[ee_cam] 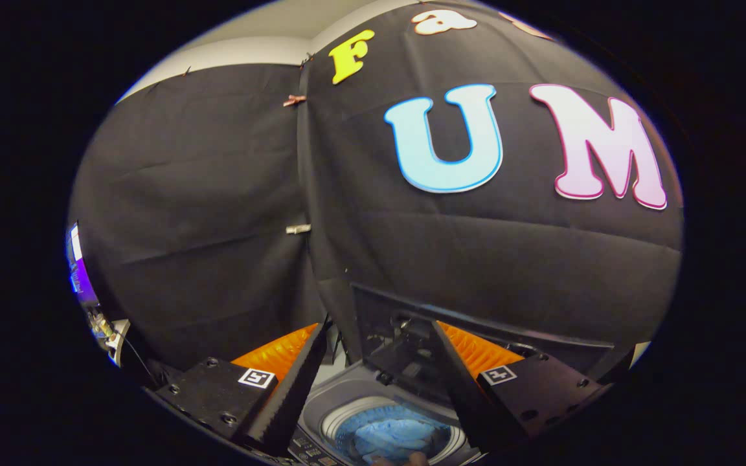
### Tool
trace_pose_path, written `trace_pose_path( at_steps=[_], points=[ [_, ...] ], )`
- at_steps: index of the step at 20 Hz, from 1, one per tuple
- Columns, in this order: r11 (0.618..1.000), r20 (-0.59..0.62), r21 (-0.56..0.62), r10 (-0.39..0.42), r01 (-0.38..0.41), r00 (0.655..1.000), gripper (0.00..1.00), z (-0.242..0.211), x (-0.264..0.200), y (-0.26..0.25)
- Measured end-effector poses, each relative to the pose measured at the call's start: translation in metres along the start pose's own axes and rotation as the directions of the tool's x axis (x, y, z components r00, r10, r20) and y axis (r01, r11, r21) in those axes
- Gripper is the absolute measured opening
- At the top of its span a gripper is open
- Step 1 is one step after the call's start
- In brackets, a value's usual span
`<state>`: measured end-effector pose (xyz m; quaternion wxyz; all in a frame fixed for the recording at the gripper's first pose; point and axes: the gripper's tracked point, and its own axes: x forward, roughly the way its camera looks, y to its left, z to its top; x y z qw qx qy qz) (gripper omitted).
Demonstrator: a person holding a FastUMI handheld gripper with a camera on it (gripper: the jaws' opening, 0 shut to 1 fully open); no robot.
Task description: Put the clothes into the washing machine and then close the washing machine lid.
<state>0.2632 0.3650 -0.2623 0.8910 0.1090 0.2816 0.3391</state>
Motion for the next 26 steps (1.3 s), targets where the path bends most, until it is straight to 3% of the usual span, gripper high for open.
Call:
trace_pose_path(
  at_steps=[6, 13, 18, 26],
  points=[
    [0.967, 0.124, 0.041, -0.255, 0.252, 0.959, 0.99, 0.027, -0.005, -0.067],
    [0.868, 0.088, 0.079, -0.496, 0.490, 0.864, 0.99, 0.019, -0.008, -0.134],
    [0.821, 0.029, 0.093, -0.567, 0.563, 0.823, 0.99, 0.004, -0.004, -0.156],
    [0.802, -0.029, 0.099, -0.590, 0.590, 0.807, 0.99, -0.006, 0.002, -0.176]
  ],
)
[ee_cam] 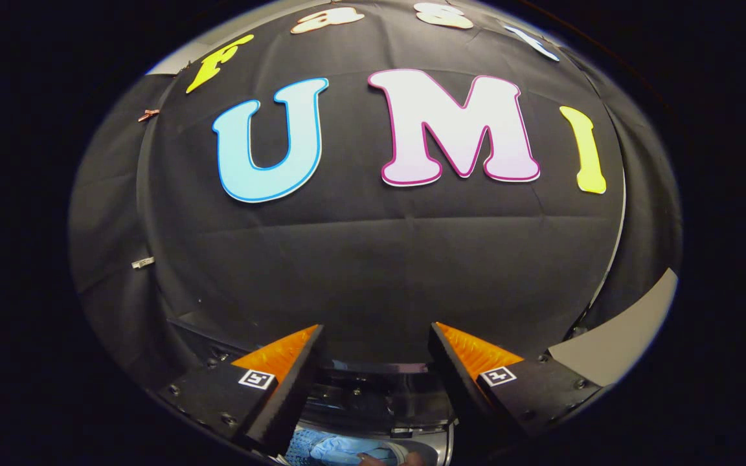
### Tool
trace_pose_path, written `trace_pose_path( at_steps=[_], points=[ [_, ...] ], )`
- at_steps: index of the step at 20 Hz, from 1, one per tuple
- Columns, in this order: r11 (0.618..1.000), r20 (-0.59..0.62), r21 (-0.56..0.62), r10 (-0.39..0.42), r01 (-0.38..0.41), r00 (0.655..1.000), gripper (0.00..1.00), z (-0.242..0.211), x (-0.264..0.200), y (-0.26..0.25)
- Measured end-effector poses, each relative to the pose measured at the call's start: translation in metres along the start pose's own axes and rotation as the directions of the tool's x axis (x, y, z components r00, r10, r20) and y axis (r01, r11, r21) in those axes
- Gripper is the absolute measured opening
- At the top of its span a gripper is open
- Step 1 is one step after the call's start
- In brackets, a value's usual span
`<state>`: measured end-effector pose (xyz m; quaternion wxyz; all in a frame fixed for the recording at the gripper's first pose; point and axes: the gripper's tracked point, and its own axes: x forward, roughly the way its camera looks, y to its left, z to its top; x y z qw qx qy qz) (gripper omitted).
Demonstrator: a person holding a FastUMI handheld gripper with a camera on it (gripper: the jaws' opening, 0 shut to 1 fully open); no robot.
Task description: Put the clothes into the washing machine and then close the washing machine lid.
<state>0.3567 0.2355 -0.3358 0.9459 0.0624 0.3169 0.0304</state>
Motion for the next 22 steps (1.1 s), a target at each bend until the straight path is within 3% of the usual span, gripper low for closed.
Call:
trace_pose_path(
  at_steps=[10, 22],
  points=[
    [1.000, -0.026, -0.024, -0.005, 0.004, 1.000, 1.00, -0.002, -0.003, -0.003],
    [1.000, -0.101, -0.016, -0.003, 0.001, 0.995, 1.00, -0.032, -0.085, 0.002]
  ],
)
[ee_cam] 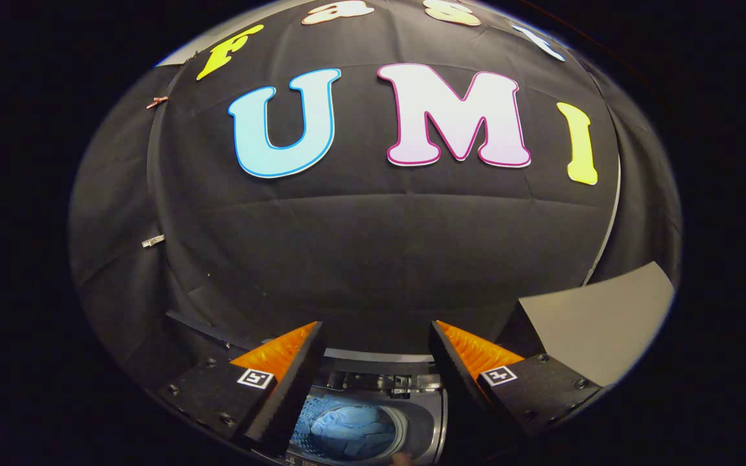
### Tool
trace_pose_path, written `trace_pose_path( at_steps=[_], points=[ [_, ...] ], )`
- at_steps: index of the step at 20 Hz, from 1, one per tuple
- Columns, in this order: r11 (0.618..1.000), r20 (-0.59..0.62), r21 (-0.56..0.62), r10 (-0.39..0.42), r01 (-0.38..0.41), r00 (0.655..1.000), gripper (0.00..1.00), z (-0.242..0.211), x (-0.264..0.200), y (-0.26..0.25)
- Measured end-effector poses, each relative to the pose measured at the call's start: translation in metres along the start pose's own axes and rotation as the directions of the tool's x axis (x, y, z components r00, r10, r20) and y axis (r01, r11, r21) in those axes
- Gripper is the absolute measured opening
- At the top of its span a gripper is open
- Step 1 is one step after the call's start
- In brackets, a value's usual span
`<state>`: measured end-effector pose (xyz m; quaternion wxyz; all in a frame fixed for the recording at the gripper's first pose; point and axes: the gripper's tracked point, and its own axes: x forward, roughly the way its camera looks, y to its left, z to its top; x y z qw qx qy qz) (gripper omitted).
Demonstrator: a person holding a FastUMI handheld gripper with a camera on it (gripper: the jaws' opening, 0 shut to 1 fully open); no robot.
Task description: Put the clothes into the washing machine and then close the washing machine lid.
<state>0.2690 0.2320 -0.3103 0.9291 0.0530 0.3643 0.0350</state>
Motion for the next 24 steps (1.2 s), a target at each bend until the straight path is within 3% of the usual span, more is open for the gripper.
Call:
trace_pose_path(
  at_steps=[8, 19, 24],
  points=[
    [0.999, -0.082, 0.007, 0.034, -0.033, 0.996, 0.98, -0.044, -0.047, 0.007],
    [0.997, 0.040, -0.009, 0.071, -0.071, 0.997, 0.98, -0.017, -0.102, 0.003],
    [0.994, 0.152, -0.016, 0.106, -0.105, 0.983, 0.99, 0.010, -0.148, -0.009]
  ],
)
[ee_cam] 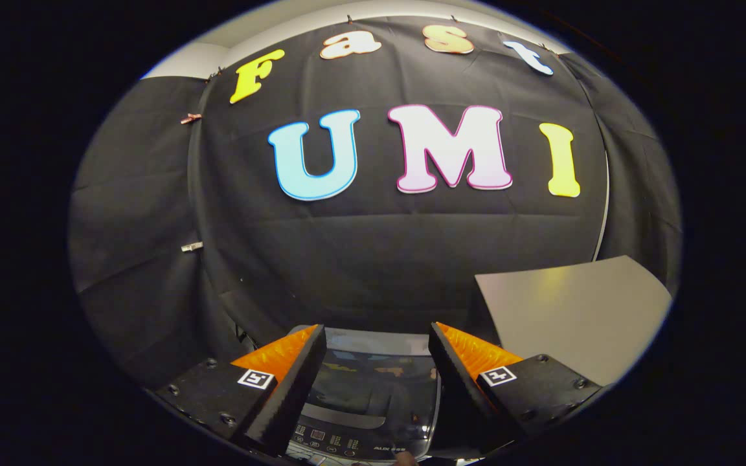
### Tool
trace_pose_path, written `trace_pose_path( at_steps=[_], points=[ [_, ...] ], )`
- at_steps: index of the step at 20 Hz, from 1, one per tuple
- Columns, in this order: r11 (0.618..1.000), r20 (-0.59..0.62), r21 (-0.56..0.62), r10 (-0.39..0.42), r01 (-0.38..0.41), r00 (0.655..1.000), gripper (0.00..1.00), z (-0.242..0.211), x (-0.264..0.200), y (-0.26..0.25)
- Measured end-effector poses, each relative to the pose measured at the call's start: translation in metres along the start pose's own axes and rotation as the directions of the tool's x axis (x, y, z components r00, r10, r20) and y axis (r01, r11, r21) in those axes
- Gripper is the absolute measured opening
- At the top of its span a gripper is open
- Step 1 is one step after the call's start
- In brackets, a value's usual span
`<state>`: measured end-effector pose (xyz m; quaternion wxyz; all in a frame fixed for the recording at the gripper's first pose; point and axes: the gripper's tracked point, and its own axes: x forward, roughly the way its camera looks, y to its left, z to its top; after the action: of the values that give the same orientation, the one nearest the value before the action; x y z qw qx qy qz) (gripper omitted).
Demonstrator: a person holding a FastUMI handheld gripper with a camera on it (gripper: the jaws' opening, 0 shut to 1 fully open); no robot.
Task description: Put the clothes into the washing machine and then close the washing machine lid.
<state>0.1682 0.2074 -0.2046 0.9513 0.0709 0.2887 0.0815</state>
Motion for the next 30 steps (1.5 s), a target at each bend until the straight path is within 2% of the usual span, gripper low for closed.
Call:
trace_pose_path(
  at_steps=[6, 14, 21, 26, 30],
  points=[
    [1.000, 0.183, -0.013, 0.022, -0.020, 0.983, 0.99, 0.051, -0.070, -0.033],
    [0.997, 0.365, -0.066, -0.002, 0.028, 0.931, 0.98, 0.089, -0.172, -0.092],
    [0.993, 0.447, -0.092, -0.024, 0.073, 0.894, 0.98, 0.088, -0.243, -0.134],
    [0.997, 0.487, -0.064, -0.008, 0.045, 0.873, 0.98, 0.080, -0.278, -0.142],
    [0.998, 0.498, -0.056, -0.007, 0.041, 0.867, 0.98, 0.076, -0.287, -0.148]
  ],
)
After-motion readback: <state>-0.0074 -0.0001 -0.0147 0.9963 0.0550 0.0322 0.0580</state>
